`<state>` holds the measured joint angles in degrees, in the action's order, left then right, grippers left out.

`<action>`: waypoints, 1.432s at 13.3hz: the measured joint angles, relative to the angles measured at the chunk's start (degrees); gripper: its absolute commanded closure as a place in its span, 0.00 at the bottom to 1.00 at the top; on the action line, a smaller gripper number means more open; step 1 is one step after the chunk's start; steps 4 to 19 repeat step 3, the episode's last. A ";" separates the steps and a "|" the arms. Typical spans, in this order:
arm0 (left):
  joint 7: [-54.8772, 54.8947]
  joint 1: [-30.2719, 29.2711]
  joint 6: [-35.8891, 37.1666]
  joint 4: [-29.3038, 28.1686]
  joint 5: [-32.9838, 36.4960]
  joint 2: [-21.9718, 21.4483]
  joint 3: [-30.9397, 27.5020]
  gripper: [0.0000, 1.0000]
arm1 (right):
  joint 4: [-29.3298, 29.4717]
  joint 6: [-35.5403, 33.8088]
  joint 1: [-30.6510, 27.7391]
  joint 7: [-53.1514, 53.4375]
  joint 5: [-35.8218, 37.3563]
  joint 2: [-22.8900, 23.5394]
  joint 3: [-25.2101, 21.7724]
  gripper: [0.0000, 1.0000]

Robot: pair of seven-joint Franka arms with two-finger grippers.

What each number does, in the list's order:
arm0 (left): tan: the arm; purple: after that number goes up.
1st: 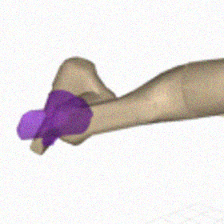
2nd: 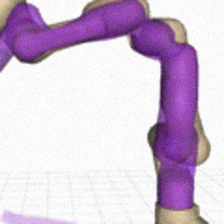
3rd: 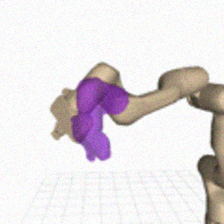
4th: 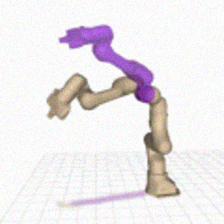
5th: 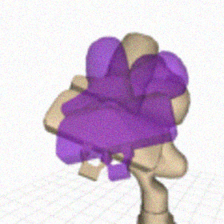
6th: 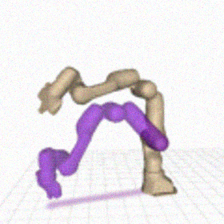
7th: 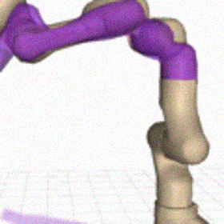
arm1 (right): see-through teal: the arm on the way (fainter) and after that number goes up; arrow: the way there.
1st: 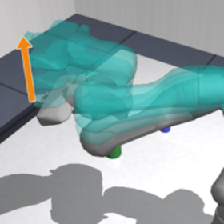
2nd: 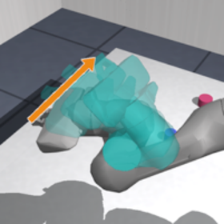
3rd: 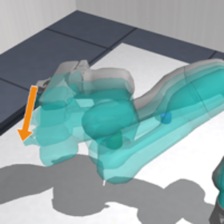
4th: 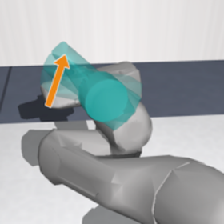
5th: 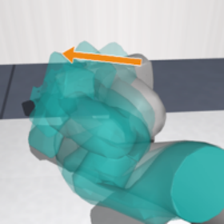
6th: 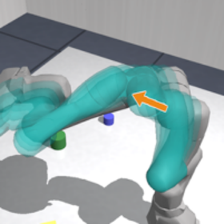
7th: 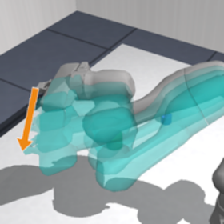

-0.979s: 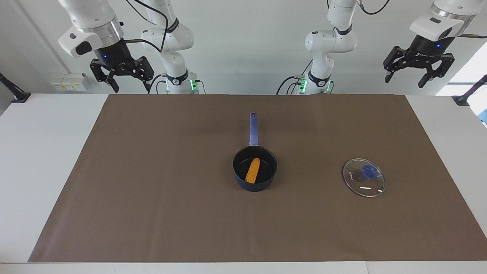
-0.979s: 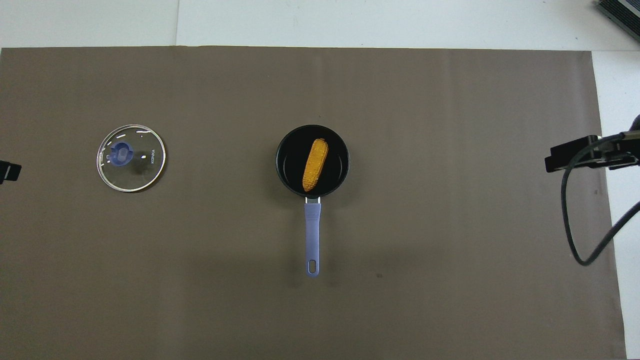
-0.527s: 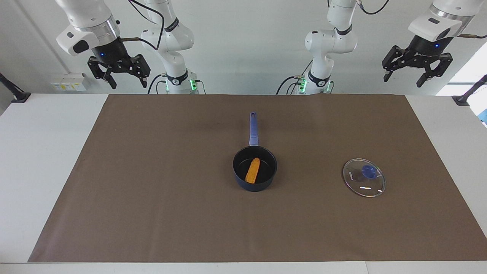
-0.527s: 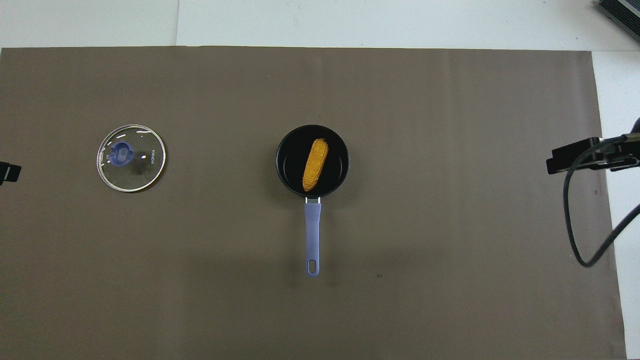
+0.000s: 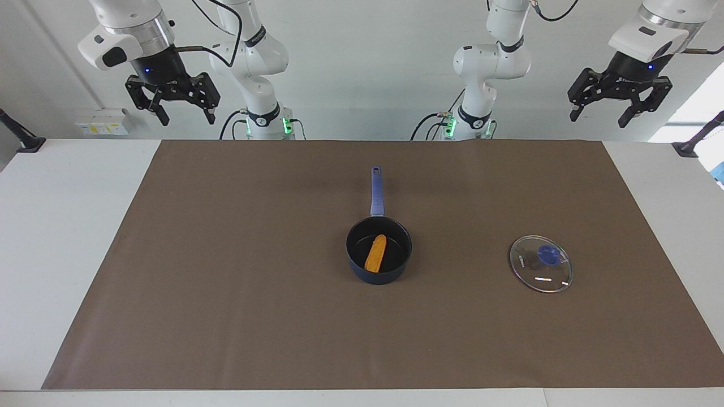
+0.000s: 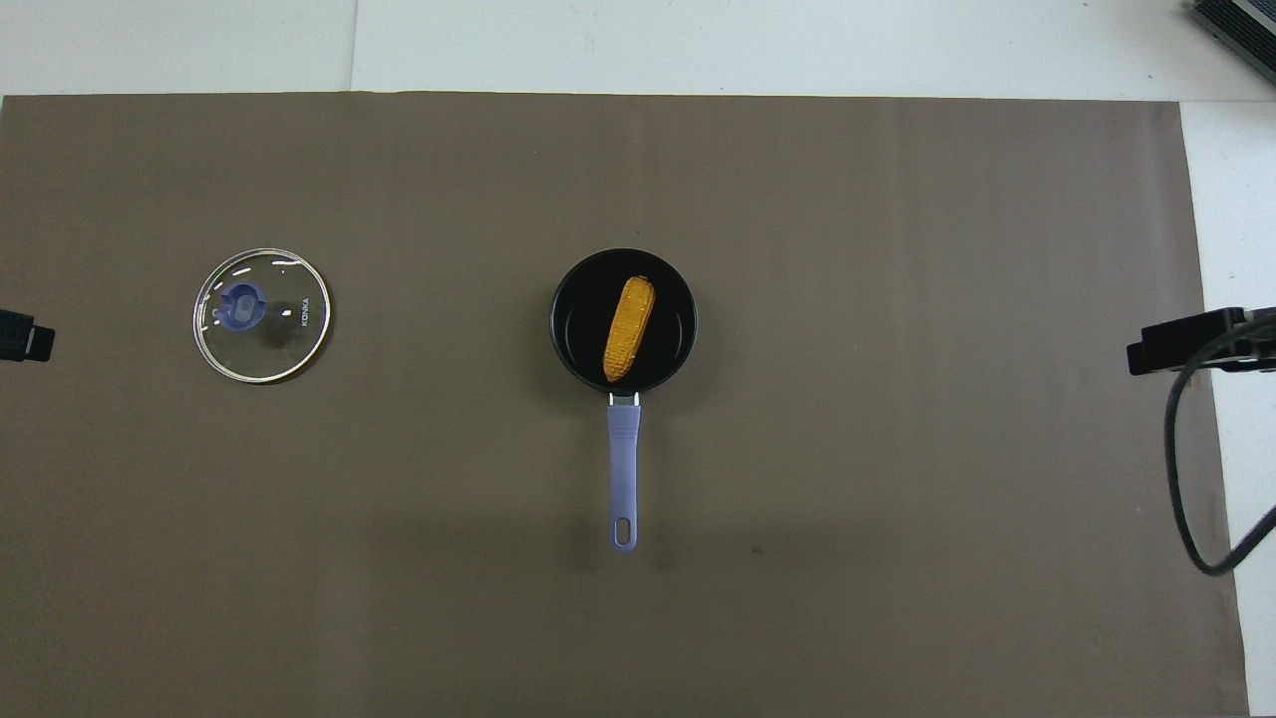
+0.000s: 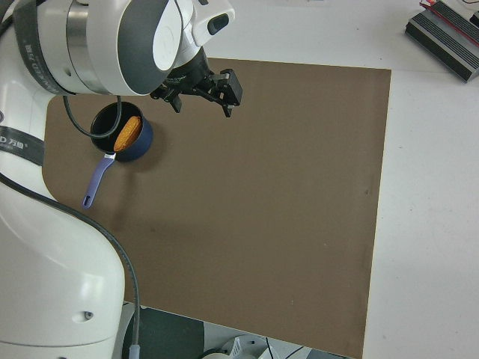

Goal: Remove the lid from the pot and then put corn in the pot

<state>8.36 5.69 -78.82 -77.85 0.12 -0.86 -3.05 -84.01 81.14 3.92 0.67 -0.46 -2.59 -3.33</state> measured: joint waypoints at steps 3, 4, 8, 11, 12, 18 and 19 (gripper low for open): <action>-0.32 -0.01 1.64 0.15 0.00 -0.87 -0.42 0.00 | -0.07 0.00 -0.21 -0.03 0.06 0.00 0.00 0.00; -0.32 -0.01 1.64 0.15 0.00 -0.87 -0.42 0.00 | -0.07 0.00 -0.21 -0.03 0.06 0.00 0.00 0.00; -0.32 -0.01 1.64 0.15 0.00 -0.87 -0.42 0.00 | -0.07 0.00 -0.21 -0.03 0.06 0.00 0.00 0.00; -0.32 -0.01 1.64 0.15 0.00 -0.87 -0.42 0.00 | -0.07 0.00 -0.21 -0.03 0.06 0.00 0.00 0.00; -0.32 -0.01 1.64 0.15 0.00 -0.87 -0.42 0.00 | -0.07 0.00 -0.21 -0.03 0.06 0.00 0.00 0.00; -0.32 -0.01 1.64 0.15 0.00 -0.87 -0.42 0.00 | -0.07 0.00 -0.21 -0.03 0.06 0.00 0.00 0.00; -0.32 -0.01 1.64 0.15 0.00 -0.87 -0.42 0.00 | -0.07 0.00 -0.21 -0.03 0.06 0.00 0.00 0.00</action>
